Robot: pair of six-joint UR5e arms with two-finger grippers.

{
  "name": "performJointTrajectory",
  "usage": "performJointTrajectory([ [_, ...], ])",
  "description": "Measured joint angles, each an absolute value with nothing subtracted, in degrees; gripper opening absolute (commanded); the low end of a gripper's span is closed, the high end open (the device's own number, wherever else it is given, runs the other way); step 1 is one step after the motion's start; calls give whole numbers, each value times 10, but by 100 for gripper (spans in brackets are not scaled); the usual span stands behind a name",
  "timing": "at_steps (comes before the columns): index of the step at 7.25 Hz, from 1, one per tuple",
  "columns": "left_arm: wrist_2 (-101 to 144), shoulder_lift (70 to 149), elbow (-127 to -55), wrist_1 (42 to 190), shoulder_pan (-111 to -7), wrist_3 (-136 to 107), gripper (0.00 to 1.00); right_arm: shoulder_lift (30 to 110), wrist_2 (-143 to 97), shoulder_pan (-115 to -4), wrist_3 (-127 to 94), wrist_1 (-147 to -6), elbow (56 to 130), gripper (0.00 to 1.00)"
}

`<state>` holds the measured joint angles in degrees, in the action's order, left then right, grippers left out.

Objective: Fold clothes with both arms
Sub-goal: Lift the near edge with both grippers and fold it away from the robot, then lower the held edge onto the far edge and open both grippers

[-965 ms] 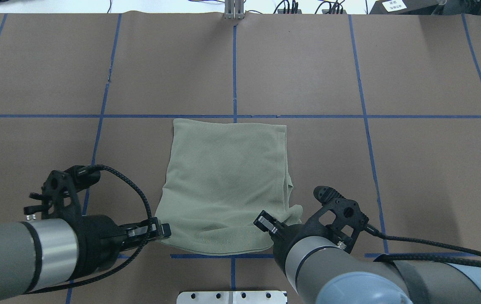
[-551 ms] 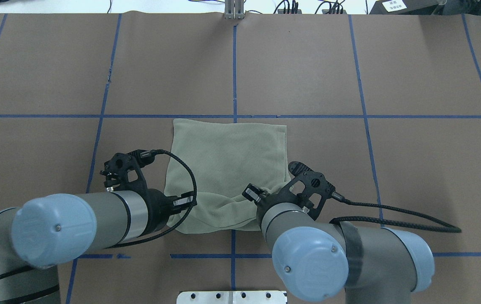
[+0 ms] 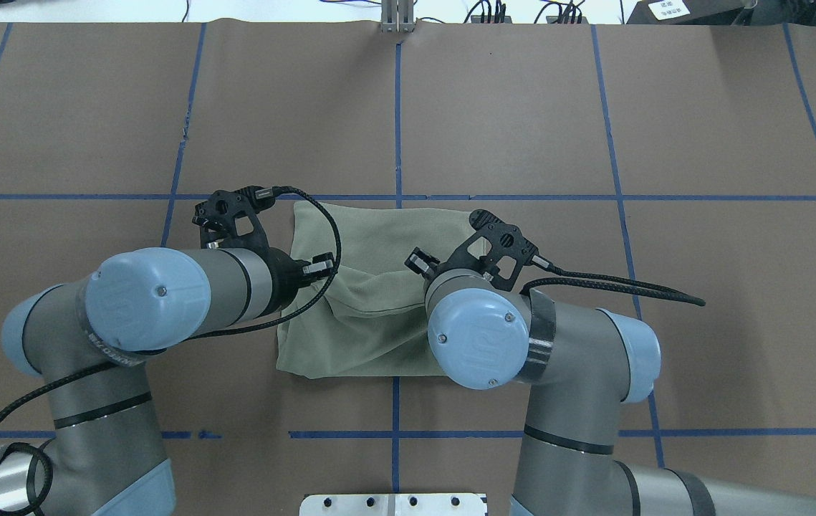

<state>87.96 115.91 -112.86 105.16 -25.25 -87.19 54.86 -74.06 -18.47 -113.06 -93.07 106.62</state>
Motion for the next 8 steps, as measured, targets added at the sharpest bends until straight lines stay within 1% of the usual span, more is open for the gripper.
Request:
performJointTrajectory([
  [2, 880, 1175, -1087, 1056, -288, -841, 0, 537, -747, -202, -1119, -929, 1038, 0],
  [4, 879, 1197, -1026, 1072, -302, -823, 0, 531, -748, -212, -1113, -914, 1008, 0],
  [6, 878, 1203, -981, 1106, -305, -814, 0, 505, -748, -222, -1110, -882, 946, 0],
  [7, 878, 1204, -972, 1114, -305, -810, 0, 496, -751, -228, -1105, -871, 926, 0],
  [8, 878, 1205, -967, 1117, -305, -807, 75, 492, -757, -234, -1096, -864, 916, 56],
])
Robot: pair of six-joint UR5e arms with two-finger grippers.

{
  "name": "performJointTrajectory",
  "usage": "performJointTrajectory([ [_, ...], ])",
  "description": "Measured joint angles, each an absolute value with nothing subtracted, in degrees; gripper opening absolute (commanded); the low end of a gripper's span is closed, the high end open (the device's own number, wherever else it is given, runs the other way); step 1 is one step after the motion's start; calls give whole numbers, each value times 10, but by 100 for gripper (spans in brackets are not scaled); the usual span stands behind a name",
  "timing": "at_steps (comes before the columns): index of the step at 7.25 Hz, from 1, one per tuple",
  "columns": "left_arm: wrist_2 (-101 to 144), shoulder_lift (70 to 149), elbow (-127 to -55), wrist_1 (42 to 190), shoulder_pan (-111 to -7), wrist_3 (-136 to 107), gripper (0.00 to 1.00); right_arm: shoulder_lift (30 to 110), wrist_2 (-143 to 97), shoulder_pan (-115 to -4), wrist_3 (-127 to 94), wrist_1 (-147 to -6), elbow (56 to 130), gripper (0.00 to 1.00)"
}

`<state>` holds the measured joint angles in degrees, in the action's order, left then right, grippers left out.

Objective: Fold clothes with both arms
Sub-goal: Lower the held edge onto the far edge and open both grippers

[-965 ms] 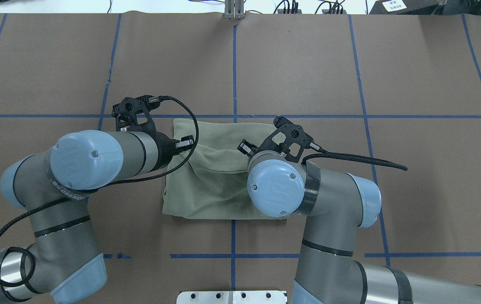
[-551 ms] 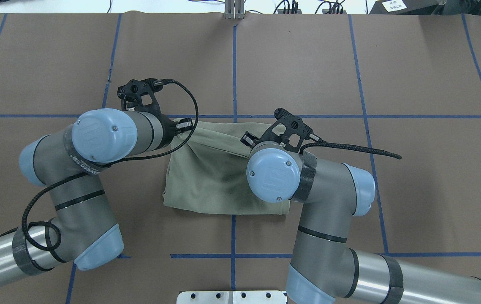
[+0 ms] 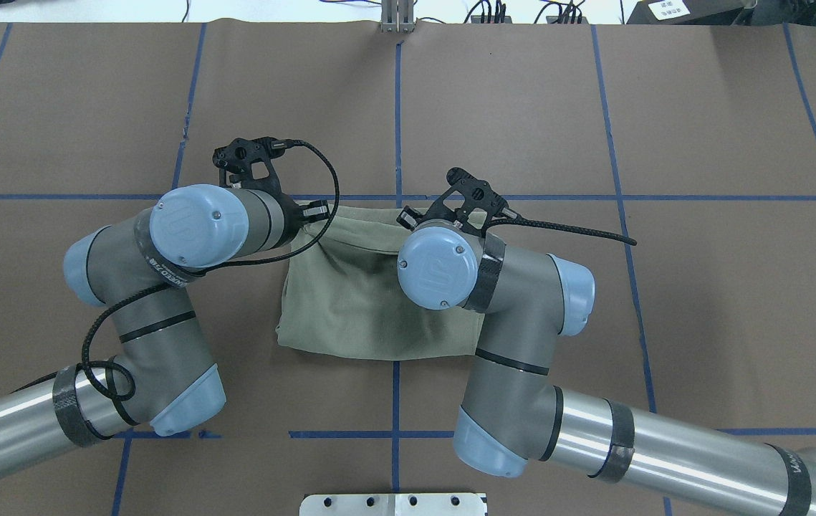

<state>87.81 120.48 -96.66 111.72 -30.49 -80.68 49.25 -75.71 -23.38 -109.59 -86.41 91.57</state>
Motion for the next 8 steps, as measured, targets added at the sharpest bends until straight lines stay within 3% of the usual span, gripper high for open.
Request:
performJointTrajectory([
  [1, 878, 1205, -962, 1118, -305, -798, 100, 491, -763, -239, -1075, -861, 909, 100],
  [5, 909, 1202, -966, 1133, -335, -704, 100, 496, -852, -268, -937, -848, 938, 100],
  [8, 984, 1198, -968, 1135, -389, -609, 100, 502, -826, -219, -907, -855, 943, 100],
])
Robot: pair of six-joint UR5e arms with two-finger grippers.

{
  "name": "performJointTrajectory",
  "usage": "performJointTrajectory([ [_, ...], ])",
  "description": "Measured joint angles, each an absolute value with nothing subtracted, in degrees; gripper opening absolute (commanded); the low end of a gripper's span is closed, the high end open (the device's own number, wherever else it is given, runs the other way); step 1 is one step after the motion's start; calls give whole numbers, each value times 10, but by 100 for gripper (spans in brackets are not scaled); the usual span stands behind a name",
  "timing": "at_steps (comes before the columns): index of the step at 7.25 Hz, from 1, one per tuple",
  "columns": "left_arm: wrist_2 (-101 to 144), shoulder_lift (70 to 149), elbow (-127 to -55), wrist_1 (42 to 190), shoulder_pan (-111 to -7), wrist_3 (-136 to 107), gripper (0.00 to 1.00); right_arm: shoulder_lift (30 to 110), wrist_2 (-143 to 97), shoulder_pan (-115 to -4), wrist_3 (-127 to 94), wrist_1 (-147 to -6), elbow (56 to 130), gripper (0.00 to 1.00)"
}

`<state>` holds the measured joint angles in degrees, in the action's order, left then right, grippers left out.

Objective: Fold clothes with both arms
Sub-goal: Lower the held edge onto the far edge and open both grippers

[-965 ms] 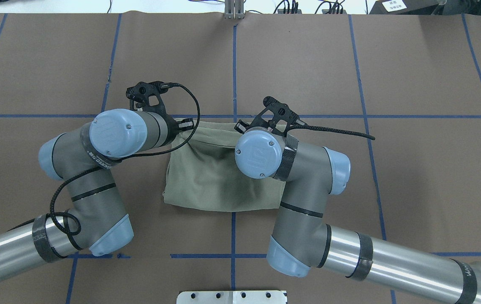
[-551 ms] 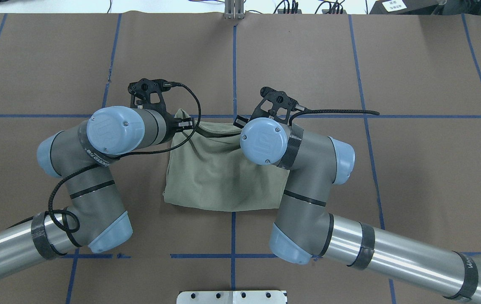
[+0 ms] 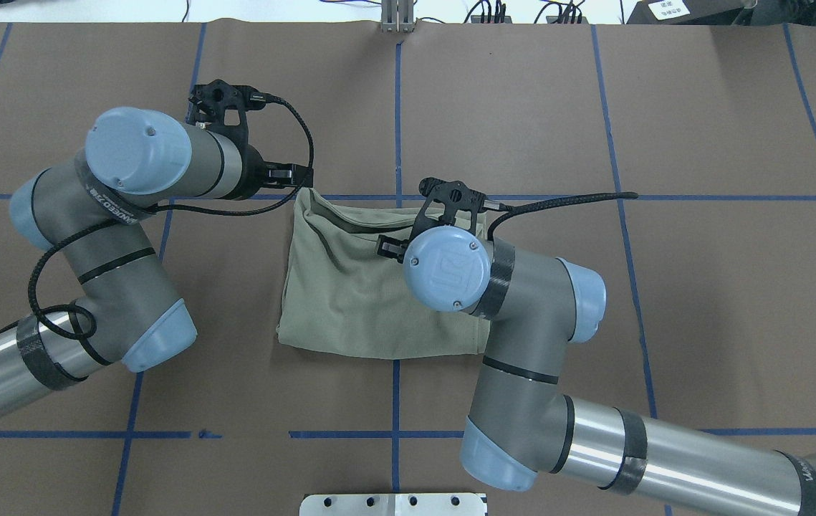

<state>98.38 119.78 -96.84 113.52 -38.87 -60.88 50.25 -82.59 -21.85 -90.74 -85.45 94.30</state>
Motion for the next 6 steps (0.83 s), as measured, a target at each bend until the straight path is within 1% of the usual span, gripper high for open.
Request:
performJointTrajectory([
  [2, 990, 1195, -970, 1135, -394, -600, 100, 488, -803, -212, -871, -856, 897, 100],
  [6, 991, 1183, -986, 1135, -395, -600, 100, 441, -791, -268, -807, -853, 779, 100],
])
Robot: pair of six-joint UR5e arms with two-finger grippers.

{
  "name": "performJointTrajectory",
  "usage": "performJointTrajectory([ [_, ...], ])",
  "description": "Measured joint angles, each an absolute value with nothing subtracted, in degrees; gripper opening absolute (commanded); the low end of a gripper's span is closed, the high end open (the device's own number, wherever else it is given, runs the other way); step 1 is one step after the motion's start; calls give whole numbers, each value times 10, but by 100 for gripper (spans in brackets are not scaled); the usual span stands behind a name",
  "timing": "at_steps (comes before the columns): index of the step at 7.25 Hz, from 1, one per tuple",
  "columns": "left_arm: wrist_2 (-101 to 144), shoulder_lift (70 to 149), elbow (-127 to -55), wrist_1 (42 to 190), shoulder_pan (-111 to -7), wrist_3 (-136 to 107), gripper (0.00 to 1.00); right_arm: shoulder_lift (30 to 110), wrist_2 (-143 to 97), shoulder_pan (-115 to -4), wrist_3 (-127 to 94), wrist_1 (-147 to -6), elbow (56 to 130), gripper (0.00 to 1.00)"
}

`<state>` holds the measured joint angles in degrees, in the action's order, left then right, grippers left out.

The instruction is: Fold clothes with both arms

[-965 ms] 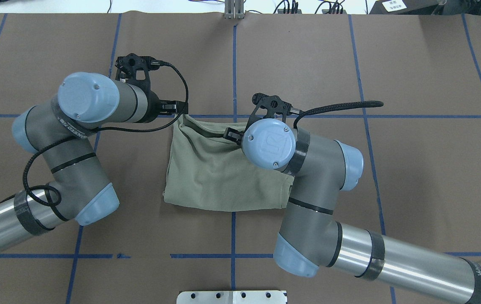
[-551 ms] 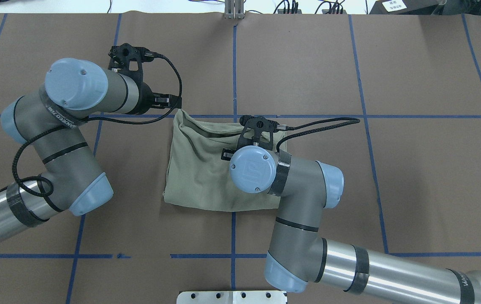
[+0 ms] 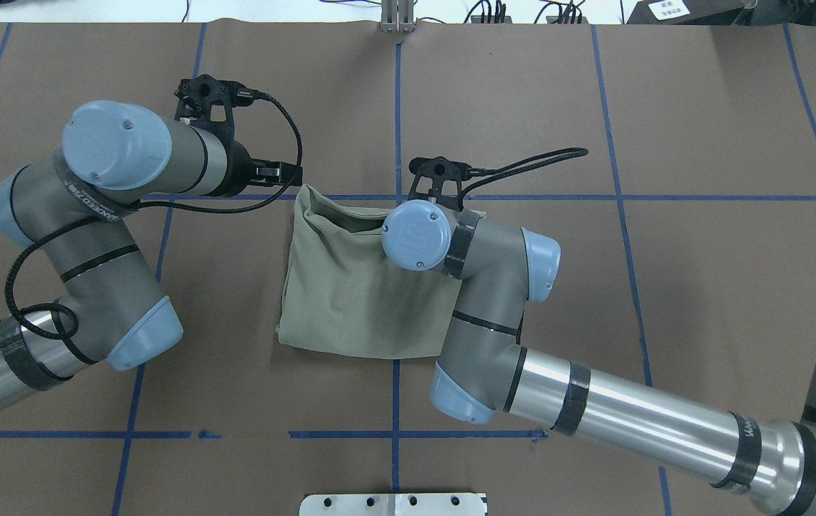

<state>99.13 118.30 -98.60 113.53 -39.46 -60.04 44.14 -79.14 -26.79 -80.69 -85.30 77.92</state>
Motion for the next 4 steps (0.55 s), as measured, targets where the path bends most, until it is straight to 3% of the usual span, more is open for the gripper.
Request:
performJointTrajectory([
  [4, 991, 1181, -988, 1134, -392, -604, 100, 428, -832, -372, -721, -850, 723, 100],
])
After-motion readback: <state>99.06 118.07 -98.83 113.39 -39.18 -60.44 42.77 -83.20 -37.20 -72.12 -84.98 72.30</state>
